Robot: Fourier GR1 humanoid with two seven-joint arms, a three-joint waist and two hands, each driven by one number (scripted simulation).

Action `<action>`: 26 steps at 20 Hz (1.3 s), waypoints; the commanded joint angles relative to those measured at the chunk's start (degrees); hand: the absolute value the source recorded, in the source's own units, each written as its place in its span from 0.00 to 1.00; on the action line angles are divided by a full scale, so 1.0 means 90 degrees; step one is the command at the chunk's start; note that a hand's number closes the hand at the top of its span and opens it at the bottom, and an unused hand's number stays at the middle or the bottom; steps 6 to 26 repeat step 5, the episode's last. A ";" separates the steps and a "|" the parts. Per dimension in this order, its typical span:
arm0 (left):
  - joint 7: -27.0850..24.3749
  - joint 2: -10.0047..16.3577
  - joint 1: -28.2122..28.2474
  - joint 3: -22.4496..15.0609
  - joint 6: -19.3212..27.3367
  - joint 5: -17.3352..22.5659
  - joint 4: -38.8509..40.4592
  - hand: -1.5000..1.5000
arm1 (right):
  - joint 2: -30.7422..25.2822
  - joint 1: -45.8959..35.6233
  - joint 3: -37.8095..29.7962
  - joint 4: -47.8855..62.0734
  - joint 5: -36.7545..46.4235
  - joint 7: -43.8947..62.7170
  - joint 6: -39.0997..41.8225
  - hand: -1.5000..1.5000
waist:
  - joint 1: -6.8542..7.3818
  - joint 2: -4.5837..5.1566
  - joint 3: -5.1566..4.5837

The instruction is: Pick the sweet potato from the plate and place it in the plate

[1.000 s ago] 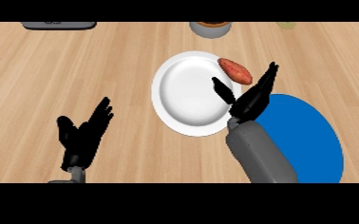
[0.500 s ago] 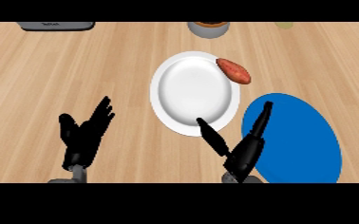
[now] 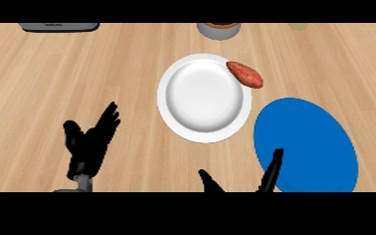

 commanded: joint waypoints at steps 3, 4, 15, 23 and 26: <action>-0.0140 0.0205 0.0139 0.0141 -0.0391 0.0148 0.0203 0.50 | 0.0013 0.0983 0.0631 -0.0150 0.0809 0.0308 -0.0206 0.00 | 0.0009 0.0019 -0.0013; 0.0180 -0.0077 -0.0335 0.0047 0.0075 -0.0081 0.0268 0.50 | 0.0013 0.0876 0.0687 -0.0075 0.1134 0.0640 -0.0407 0.00 | -0.0008 0.0023 -0.0013; -0.0378 0.0034 0.0106 0.0100 -0.0217 0.0021 0.0225 0.50 | 0.0013 0.0902 0.0745 -0.0061 0.1340 0.0752 -0.0296 0.00 | 0.0007 0.0022 -0.0014; -0.0378 0.0034 0.0106 0.0100 -0.0217 0.0021 0.0225 0.50 | 0.0013 0.0902 0.0745 -0.0061 0.1340 0.0752 -0.0296 0.00 | 0.0007 0.0022 -0.0014; -0.0378 0.0034 0.0106 0.0100 -0.0217 0.0021 0.0225 0.50 | 0.0013 0.0902 0.0745 -0.0061 0.1340 0.0752 -0.0296 0.00 | 0.0007 0.0022 -0.0014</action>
